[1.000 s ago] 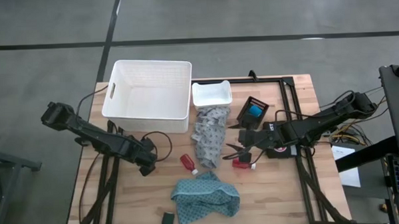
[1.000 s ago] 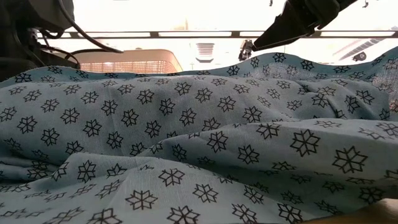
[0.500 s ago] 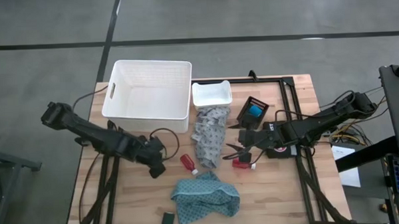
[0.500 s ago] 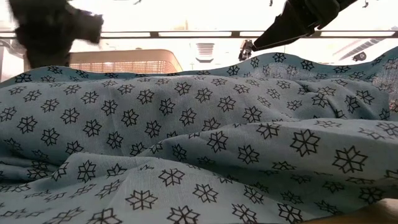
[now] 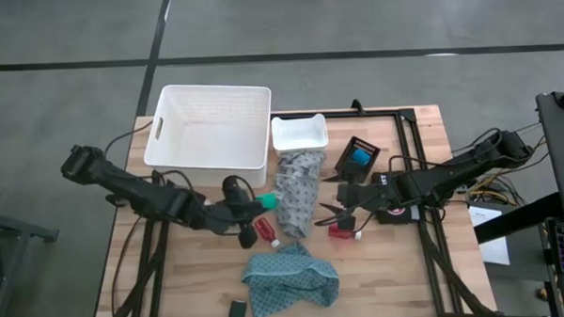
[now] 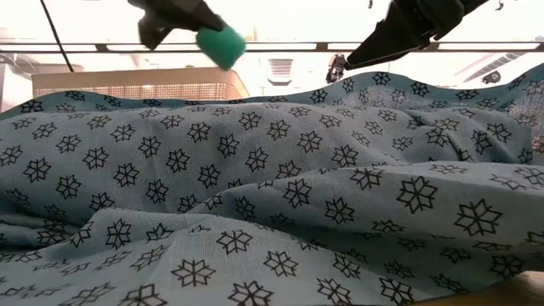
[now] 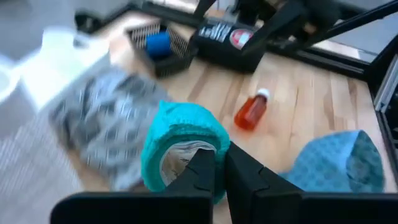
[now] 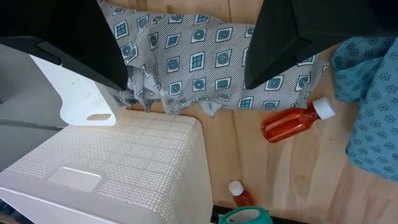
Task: Pick & Place Medicine items
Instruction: Put the light blue bandage into the black bin
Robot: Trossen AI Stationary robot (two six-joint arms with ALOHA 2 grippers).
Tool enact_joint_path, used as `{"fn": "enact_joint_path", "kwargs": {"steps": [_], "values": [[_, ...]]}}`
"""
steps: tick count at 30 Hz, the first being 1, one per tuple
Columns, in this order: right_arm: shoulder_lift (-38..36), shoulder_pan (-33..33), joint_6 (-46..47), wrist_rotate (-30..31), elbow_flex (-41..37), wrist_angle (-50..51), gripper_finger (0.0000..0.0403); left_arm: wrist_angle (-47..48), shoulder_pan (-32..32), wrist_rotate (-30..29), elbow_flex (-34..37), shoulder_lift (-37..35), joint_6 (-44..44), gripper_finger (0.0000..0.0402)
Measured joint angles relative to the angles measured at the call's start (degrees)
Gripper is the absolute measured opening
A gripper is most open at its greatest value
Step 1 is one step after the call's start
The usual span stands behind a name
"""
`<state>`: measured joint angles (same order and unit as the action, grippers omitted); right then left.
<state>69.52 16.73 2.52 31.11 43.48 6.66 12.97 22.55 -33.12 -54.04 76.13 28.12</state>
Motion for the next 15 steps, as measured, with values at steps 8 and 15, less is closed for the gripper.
{"fn": "enact_joint_path", "kwargs": {"steps": [8,15], "values": [[0.0,0.01,-0.02,-0.01,-0.02,0.02,0.032,-15.03,-0.26,-0.51,0.0,7.82,-16.87,0.0017],[0.0,0.01,-0.02,0.0,-0.02,0.04,0.032,-24.61,-0.46,0.09,0.0,12.53,-23.28,0.0017]]}}
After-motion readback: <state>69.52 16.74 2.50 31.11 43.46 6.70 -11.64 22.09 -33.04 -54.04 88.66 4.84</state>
